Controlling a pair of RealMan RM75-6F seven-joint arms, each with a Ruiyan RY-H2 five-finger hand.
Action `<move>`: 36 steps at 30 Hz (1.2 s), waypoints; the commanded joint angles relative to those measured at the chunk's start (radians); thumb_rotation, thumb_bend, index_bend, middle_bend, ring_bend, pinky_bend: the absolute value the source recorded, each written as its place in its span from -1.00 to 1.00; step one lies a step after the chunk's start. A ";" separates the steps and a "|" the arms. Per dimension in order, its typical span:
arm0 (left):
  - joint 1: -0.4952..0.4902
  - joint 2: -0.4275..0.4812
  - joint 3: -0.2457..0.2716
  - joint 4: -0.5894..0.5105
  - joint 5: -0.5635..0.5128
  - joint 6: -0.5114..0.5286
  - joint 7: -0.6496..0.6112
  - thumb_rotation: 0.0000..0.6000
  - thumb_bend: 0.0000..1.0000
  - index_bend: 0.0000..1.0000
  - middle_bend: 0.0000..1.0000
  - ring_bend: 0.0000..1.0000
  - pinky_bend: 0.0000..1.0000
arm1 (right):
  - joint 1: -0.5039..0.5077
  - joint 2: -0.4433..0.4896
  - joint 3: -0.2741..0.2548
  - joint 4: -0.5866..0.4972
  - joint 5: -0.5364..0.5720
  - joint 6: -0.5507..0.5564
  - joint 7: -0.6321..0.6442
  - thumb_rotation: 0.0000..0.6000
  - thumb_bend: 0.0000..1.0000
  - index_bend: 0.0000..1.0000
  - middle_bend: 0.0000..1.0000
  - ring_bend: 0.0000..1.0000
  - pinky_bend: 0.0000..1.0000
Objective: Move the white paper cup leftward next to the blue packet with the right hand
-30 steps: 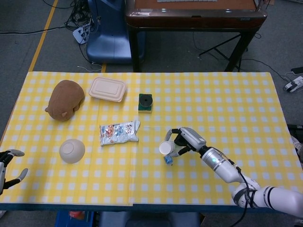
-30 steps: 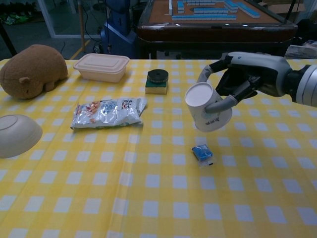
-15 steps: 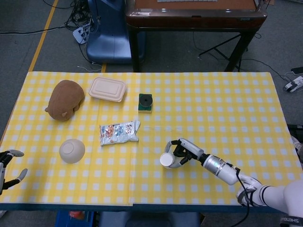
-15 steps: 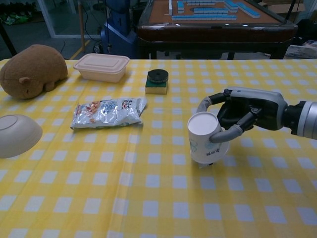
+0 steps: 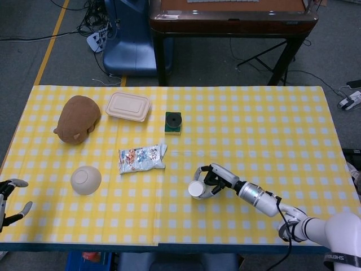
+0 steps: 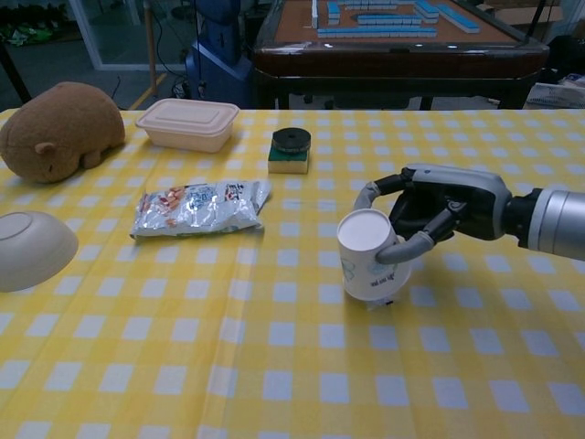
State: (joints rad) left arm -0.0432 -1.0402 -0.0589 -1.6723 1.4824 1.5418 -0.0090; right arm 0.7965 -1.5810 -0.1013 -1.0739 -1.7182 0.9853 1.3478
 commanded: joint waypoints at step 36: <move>-0.004 -0.002 0.000 0.002 -0.006 -0.012 0.010 1.00 -0.46 -0.10 -0.28 -0.34 -0.01 | -0.042 0.241 -0.062 -0.258 0.023 0.083 -0.415 1.00 -1.00 -0.62 1.00 1.00 1.00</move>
State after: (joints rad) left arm -0.0467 -1.0419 -0.0590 -1.6710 1.4760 1.5304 0.0001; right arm 0.7910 -1.4160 -0.1671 -1.2369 -1.7258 1.0472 1.0964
